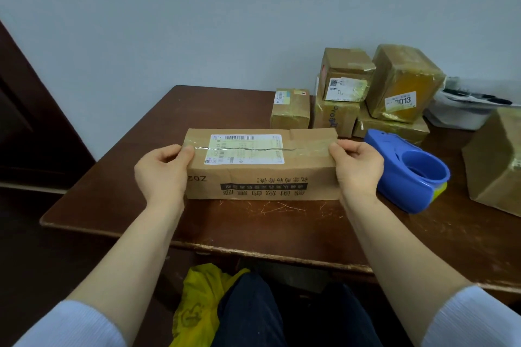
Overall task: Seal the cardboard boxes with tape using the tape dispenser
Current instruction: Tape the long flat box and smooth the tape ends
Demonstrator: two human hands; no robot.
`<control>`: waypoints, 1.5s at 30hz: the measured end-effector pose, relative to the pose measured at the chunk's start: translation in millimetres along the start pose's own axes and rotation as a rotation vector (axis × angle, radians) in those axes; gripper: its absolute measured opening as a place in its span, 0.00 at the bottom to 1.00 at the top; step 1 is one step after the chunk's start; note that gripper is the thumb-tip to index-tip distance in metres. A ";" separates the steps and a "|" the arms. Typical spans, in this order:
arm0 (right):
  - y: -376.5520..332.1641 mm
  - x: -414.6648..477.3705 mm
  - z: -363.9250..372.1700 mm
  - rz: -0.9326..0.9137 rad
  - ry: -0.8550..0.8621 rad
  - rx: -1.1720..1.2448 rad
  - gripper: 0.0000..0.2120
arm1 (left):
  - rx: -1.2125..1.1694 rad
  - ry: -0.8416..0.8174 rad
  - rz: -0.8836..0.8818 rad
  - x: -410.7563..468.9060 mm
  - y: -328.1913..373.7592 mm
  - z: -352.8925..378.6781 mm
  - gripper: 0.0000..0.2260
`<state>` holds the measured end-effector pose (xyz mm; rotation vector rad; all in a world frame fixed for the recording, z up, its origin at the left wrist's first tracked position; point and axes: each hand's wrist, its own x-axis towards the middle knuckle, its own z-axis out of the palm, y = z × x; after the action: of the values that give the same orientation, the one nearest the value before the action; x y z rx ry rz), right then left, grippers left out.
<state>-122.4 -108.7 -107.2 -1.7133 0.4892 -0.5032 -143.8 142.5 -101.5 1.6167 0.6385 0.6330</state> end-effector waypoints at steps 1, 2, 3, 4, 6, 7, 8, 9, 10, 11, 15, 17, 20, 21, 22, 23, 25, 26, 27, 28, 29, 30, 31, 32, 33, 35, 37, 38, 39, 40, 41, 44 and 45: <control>-2.7 2.4 -0.4 0.008 -0.034 -0.015 0.17 | 0.053 -0.002 0.036 0.7 2.3 -0.4 0.19; -6.7 5.2 -0.4 0.030 -0.073 -0.047 0.24 | 0.106 -0.029 0.049 3.1 5.1 0.6 0.23; -11.9 7.4 1.2 0.054 -0.112 -0.100 0.30 | 0.163 -0.076 0.034 6.6 8.8 3.2 0.27; -15.0 10.5 2.9 0.052 -0.162 -0.165 0.29 | 0.216 -0.137 0.003 9.8 11.7 6.7 0.27; -17.1 10.7 6.1 0.009 -0.216 -0.249 0.17 | 0.280 -0.247 -0.010 13.6 14.0 13.2 0.14; -17.2 10.2 7.2 -0.011 -0.203 -0.271 0.19 | 0.283 -0.258 -0.002 14.5 12.9 14.8 0.08; -16.7 10.4 7.6 -0.026 -0.188 -0.288 0.20 | 0.278 -0.253 0.004 15.1 12.7 15.7 0.07; -16.0 10.7 7.5 -0.023 -0.180 -0.275 0.18 | 0.263 -0.243 -0.002 15.9 11.7 16.0 0.07; -14.0 11.3 6.8 -0.022 -0.167 -0.253 0.17 | 0.239 -0.223 -0.011 15.7 10.3 15.6 0.08; -14.1 10.9 6.3 -0.008 -0.165 -0.214 0.16 | 0.222 -0.200 -0.018 16.2 9.0 15.3 0.09; -14.3 14.6 2.0 0.001 -0.265 -0.261 0.17 | 0.272 -0.167 -0.042 20.1 6.9 16.2 0.15; -18.4 16.4 -1.0 -0.017 -0.327 -0.300 0.16 | 0.312 -0.203 -0.067 20.3 10.8 17.2 0.14; -23.9 16.1 -9.7 -0.085 -0.377 -0.407 0.15 | 0.789 -0.246 0.153 15.2 19.6 16.0 0.18; -24.0 16.2 -14.5 -0.114 -0.347 -0.431 0.16 | 0.951 -0.240 0.319 10.9 23.1 15.8 0.24; -25.0 15.3 -21.6 -0.147 -0.300 -0.434 0.18 | 1.019 -0.257 0.483 5.6 27.4 17.7 0.26; -24.8 15.7 -30.1 -0.198 -0.247 -0.428 0.19 | 1.028 -0.317 0.612 -1.1 33.2 21.6 0.25; -23.6 18.9 -48.7 -0.302 -0.176 -0.478 0.19 | 1.023 -0.547 0.763 -16.9 44.0 34.5 0.30; -22.0 21.4 -58.3 -0.328 -0.158 -0.547 0.20 | 1.035 -0.685 0.810 -25.7 47.4 43.2 0.33; -19.0 24.4 -67.4 -0.338 -0.147 -0.636 0.22 | 1.068 -0.802 0.863 -34.8 50.5 52.6 0.36; -16.5 26.1 -75.6 -0.325 -0.139 -0.740 0.24 | 1.112 -0.899 0.921 -42.5 52.5 62.2 0.39; -13.1 28.1 -83.0 -0.306 -0.135 -0.844 0.27 | 1.165 -0.971 0.976 -49.0 52.7 71.3 0.41; -10.3 28.8 -89.0 -0.284 -0.140 -0.942 0.31 | 1.216 -1.020 1.016 -53.9 51.3 79.6 0.41; -6.8 30.5 -93.6 -0.260 -0.153 -1.021 0.34 | 1.259 -1.049 1.038 -56.4 49.2 86.6 0.41; -4.0 31.8 -97.0 -0.240 -0.169 -1.084 0.36 | 1.280 -1.067 1.037 -58.0 47.4 92.4 0.39; -0.1 34.1 -99.3 -0.231 -0.183 -1.138 0.37 | 1.285 -1.079 1.019 -59.4 46.0 96.9 0.37; 5.2 38.6 -101.1 -0.231 -0.210 -1.253 0.35 | 1.277 -1.084 0.983 -63.6 43.2 101.7 0.34; 5.8 41.4 -101.7 -0.242 -0.238 -1.336 0.28 | 1.272 -1.056 0.967 -69.5 40.1 102.8 0.34; 4.3 42.1 -101.4 -0.240 -0.249 -1.348 0.25 | 1.268 -1.033 0.955 -72.9 38.5 103.3 0.34; 2.6 43.0 -101.0 -0.235 -0.259 -1.345 0.22 | 1.269 -1.010 0.939 -76.6 37.6 103.5 0.34; 0.5 43.8 -100.7 -0.229 -0.271 -1.332 0.21 | 1.272 -0.988 0.921 -80.2 36.3 104.2 0.34; -0.7 45.5 -100.6 -0.220 -0.285 -1.311 0.21 | 1.273 -0.971 0.905 -83.8 36.0 105.2 0.34; 0.2 52.0 -107.3 -0.164 -0.286 -1.163 0.21 | 1.266 -0.960 0.843 -89.4 39.9 108.5 0.37; 0.2 54.0 -112.5 -0.159 -0.270 -1.083 0.22 | 1.230 -0.959 0.823 -89.9 42.8 109.3 0.39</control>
<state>-143.0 -229.4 -83.3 -2.8250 0.4547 -0.0754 -126.3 -2.3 -77.3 3.0374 -0.5613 -0.1566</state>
